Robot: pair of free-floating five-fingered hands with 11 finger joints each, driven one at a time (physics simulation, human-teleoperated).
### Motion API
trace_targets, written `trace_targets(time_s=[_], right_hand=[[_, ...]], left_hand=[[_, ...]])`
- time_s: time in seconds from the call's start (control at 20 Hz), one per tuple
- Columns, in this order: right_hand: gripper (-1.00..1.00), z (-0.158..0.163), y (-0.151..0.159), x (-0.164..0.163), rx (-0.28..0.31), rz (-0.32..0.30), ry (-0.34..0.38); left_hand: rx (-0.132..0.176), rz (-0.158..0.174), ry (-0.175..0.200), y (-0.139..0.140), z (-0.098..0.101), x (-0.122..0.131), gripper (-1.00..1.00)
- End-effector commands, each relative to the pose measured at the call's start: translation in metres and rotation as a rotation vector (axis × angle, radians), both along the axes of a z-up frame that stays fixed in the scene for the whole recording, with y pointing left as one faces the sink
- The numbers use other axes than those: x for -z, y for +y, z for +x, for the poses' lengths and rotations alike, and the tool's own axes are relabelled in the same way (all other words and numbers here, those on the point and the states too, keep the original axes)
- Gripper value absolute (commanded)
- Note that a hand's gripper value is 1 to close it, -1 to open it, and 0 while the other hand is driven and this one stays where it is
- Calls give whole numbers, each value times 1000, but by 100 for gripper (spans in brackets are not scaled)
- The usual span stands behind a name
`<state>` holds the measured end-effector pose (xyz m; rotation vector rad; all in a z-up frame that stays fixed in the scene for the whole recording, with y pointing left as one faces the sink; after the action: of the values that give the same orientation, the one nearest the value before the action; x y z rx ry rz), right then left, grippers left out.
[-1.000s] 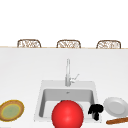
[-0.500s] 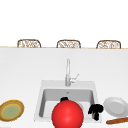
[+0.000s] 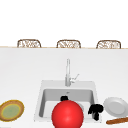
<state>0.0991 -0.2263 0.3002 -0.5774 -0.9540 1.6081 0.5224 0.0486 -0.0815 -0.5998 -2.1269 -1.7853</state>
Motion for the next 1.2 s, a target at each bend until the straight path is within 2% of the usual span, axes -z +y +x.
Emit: trace_targets(time_s=[0.0, 0.05, 0.15, 0.25, 0.35, 0.5, 0.6, 0.65, 0.8, 0.85, 0.95, 1.0, 1.15], right_hand=[[0, 0, 0, 0, 0, 0, 0], [0, 0, 0, 0, 0, 0, 0], [0, 0, 0, 0, 0, 0, 0], [0, 0, 0, 0, 0, 0, 0], [0, 0, 0, 0, 0, 0, 0], [0, 0, 0, 0, 0, 0, 0], [0, 0, 0, 0, 0, 0, 0], [0, 0, 0, 0, 0, 0, 0], [0, 0, 0, 0, 0, 0, 0], [0, 0, 0, 0, 0, 0, 0], [0, 0, 0, 0, 0, 0, 0], [0, 0, 0, 0, 0, 0, 0], [0, 0, 0, 0, 0, 0, 0]], left_hand=[[-27, 6, -12, -22, -5, 2, -100], [-50, 19, -19, -21, -3, 2, -100], [-54, 42, -25, -28, -1, 2, -100], [-74, 73, 11, -37, -4, 2, -100], [-109, 103, 42, -45, -9, 1, -100], [-160, 148, 72, -59, -16, 4, -100], [-197, 182, 98, -65, -15, 9, -100], [-221, 198, 99, -67, -12, 11, -100], [-227, 215, 113, -65, -2, 23, -100], [-218, 217, 119, -64, -2, 27, -100], [-168, 223, 111, -72, -11, 24, -100], [-165, 225, 86, -74, -15, 18, -100], [-180, 242, 96, -80, -18, 12, -100]])
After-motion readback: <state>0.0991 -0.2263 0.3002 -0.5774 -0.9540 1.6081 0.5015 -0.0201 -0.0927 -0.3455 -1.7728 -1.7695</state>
